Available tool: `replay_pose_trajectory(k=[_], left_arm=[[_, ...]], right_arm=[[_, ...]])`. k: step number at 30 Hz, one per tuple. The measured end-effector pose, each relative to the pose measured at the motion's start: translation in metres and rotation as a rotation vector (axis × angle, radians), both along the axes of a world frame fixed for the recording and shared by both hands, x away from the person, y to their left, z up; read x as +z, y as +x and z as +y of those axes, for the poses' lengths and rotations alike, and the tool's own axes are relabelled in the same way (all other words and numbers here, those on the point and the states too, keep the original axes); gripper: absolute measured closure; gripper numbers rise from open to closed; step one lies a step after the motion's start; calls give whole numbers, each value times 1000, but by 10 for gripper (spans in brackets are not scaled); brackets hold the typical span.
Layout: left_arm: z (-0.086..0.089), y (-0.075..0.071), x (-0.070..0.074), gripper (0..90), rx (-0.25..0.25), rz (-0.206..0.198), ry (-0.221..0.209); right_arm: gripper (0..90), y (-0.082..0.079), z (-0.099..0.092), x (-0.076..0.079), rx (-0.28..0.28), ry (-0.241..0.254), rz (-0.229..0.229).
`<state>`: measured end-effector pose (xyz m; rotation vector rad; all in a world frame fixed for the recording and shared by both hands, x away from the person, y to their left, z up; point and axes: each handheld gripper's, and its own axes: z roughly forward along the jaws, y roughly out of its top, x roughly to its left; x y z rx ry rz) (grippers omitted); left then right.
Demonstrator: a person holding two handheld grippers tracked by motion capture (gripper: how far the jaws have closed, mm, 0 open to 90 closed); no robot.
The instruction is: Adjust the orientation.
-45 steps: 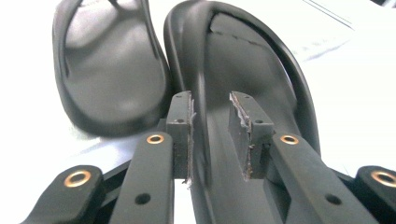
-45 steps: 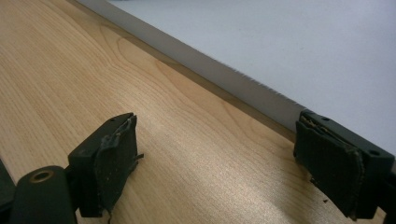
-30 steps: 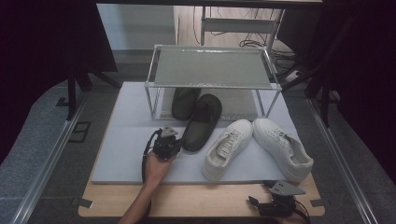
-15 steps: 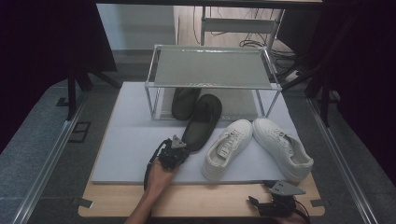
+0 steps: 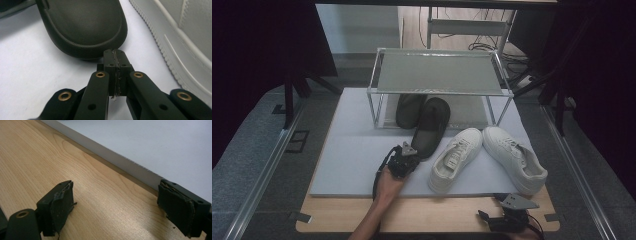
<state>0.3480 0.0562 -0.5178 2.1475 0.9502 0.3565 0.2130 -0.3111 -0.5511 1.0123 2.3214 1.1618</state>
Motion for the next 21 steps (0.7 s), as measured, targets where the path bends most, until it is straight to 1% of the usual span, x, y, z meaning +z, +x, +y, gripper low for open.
replay_pose_trajectory(k=[3, 11, 13, 15, 18, 21], left_arm=[[-3, 3, 1, 893, 4, -8, -13], [-8, 10, 8, 893, 3, -22, -23], [-9, 10, 9, 893, 4, -23, -24], [-8, 8, 9, 890, -1, -16, -21], [-8, 4, 8, 890, -15, -6, -8], [-8, 2, 6, 889, -18, -1, 2]], right_arm=[[135, 0, 0, 0, 0, 1, 1], [135, 0, 0, 0, -1, 1, 3], [135, 0, 0, 0, -1, 1, 3], [135, 0, 0, 0, -1, 1, 3], [135, 0, 0, 0, -1, 1, 3], [135, 0, 0, 0, -2, 1, 4]])
